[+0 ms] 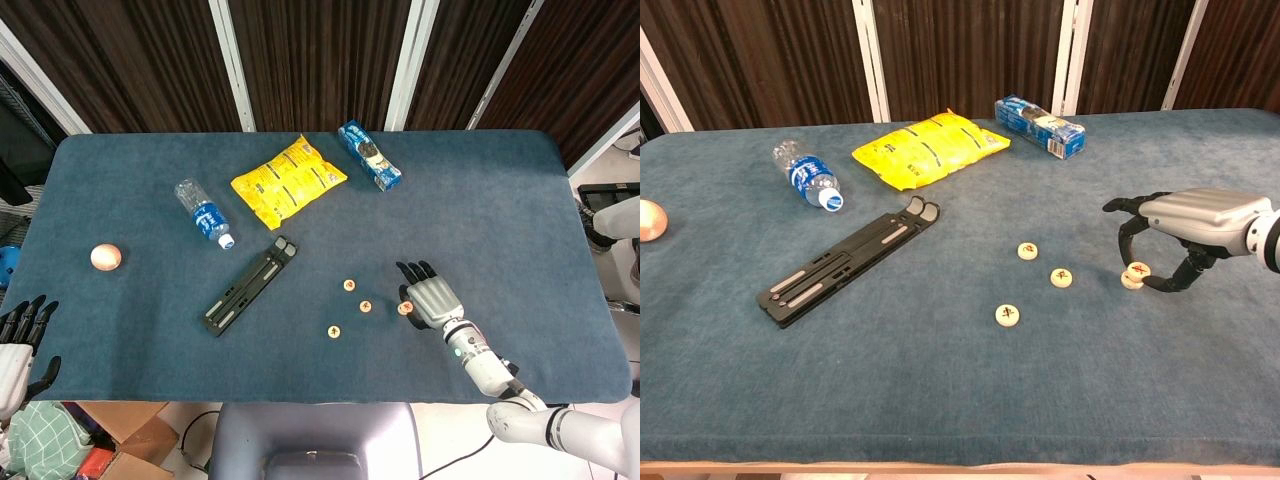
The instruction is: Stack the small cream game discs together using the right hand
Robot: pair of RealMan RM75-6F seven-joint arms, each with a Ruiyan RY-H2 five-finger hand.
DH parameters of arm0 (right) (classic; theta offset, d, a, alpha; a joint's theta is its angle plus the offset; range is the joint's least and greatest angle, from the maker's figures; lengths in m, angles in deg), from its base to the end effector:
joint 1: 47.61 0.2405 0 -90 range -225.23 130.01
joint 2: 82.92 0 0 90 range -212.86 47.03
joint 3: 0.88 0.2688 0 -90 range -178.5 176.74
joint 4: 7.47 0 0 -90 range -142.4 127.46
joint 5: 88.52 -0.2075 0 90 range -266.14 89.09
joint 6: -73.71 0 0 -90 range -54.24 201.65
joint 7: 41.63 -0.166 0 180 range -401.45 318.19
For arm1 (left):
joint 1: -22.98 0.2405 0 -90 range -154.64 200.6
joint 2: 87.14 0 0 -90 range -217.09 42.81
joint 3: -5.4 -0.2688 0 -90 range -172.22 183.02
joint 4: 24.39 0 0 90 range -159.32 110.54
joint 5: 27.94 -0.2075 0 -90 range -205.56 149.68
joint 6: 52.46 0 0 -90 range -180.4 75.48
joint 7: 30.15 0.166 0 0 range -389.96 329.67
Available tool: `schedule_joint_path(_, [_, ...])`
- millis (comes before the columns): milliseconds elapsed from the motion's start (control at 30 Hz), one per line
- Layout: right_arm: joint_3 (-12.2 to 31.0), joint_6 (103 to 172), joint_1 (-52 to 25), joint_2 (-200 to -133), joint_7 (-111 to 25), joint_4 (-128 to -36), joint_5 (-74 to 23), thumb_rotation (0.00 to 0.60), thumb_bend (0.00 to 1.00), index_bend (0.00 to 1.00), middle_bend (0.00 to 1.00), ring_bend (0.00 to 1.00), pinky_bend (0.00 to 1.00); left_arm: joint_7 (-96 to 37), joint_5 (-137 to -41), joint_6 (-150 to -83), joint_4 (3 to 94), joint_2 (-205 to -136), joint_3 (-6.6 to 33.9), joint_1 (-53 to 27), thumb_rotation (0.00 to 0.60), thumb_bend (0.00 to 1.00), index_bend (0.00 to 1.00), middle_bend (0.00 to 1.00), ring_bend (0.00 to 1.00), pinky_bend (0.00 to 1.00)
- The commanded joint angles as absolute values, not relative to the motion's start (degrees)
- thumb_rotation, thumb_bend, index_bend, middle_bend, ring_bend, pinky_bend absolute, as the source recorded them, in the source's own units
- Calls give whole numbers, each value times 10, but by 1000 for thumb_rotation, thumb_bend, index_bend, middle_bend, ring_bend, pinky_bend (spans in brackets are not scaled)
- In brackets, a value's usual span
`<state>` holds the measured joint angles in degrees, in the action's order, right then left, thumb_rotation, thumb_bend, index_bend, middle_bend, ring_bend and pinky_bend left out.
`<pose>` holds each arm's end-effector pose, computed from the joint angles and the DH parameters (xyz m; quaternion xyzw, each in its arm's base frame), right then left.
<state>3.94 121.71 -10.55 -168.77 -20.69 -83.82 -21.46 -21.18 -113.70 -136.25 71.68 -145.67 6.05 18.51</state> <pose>-0.2443 -0.3577 -0.0181 0.7866 -0.3548 0.2393 0.4452 -0.3220 0.1928 0.1840 -0.6376 -0.3490 -0.3120 0.6119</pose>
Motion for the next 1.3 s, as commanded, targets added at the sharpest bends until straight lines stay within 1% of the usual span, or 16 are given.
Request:
schedule_joint_path(33, [39, 1217, -105, -1690, -207, -836, -216, 600, 511, 588, 0, 0, 0, -212, -1136, -1362, 717, -1457, 61, 185, 600, 426, 16, 0, 0, 129])
schedule_joint_path(233, [37, 1214, -102, -1690, -205, -835, -219, 600, 511, 490, 0, 0, 0, -212, -1137, -1362, 717, -1456, 61, 185, 600, 426, 16, 0, 0, 129])
schedule_joint_path(467, [33, 1225, -105, -1681, -211, -851, -208, 600, 508, 444, 0, 0, 0, -212, -1138, -1364, 718, -1456, 60, 186, 600, 426, 16, 0, 0, 129])
schedule_joint_path(567, [33, 1244, -111, -1669, -220, -871, -193, 600, 444, 425, 0, 0, 0, -214, -1139, -1367, 718, -1455, 60, 187, 600, 426, 16, 0, 0, 129])
schedule_joint_path(667, [38, 1273, -118, -1657, -241, -905, -167, 600, 350, 420, 0, 0, 0, -216, -1139, -1368, 718, -1455, 60, 188, 600, 426, 16, 0, 0, 129])
schedule_joint_path(733, [39, 1288, -118, -1656, -261, -931, -139, 600, 325, 420, 0, 0, 0, -215, -1139, -1365, 717, -1456, 60, 186, 600, 425, 16, 0, 0, 129])
schedule_joint_path(800, [37, 1299, -113, -1667, -261, -943, -109, 600, 321, 416, 0, 0, 0, -212, -1140, -1361, 717, -1458, 60, 184, 600, 426, 16, 0, 0, 129])
schedule_joint_path(900, [36, 1292, -97, -1690, -231, -951, -94, 600, 318, 423, 0, 0, 0, -208, -1140, -1357, 716, -1459, 58, 183, 600, 427, 16, 0, 0, 129])
schedule_joint_path(967, [42, 1278, -83, -1709, -198, -953, -102, 600, 319, 427, 0, 0, 0, -206, -1141, -1357, 716, -1459, 58, 183, 600, 426, 15, 0, 0, 129])
schedule_joint_path(1100, [62, 1241, -49, -1758, -128, -940, -155, 600, 318, 449, 0, 0, 0, -207, -1140, -1360, 718, -1457, 58, 184, 600, 426, 15, 0, 0, 129])
schedule_joint_path(1167, [68, 1234, -40, -1774, -104, -935, -180, 600, 319, 462, 0, 0, 0, -209, -1141, -1363, 719, -1455, 58, 186, 600, 426, 14, 0, 0, 129])
schedule_joint_path(1300, [63, 1229, -33, -1787, -72, -929, -210, 600, 326, 489, 0, 0, 0, -214, -1145, -1367, 720, -1451, 57, 188, 600, 426, 13, 0, 0, 129])
